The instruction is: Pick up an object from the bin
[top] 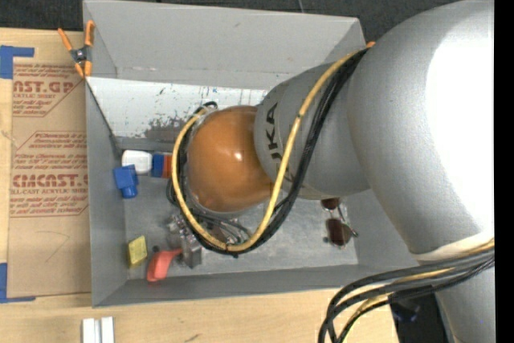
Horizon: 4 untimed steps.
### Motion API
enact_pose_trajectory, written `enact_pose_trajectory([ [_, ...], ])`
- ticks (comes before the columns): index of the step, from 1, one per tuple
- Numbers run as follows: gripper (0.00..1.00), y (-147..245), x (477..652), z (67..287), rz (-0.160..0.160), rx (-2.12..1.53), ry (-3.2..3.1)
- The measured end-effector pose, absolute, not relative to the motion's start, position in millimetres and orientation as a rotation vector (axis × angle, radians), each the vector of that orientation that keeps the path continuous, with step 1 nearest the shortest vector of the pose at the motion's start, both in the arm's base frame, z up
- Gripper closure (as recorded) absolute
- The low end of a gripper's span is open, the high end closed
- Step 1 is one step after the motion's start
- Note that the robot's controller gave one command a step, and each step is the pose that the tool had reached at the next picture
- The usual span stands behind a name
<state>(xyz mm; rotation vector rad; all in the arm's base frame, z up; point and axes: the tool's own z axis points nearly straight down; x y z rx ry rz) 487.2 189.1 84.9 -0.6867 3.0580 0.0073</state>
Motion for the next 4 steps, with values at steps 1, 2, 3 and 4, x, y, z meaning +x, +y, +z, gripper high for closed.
enact_pose_trajectory([
  [1,1.00,189.7,488.2,95.7,0.008,-0.686,3.054],
  [2,1.00,189.9,488.3,102.6,0.009,-0.686,3.053],
  [3,1.00,190.0,488.3,106.1,0.009,-0.686,3.053],
  [4,1.00,190.0,488.1,108.2,0.009,-0.686,3.054],
])
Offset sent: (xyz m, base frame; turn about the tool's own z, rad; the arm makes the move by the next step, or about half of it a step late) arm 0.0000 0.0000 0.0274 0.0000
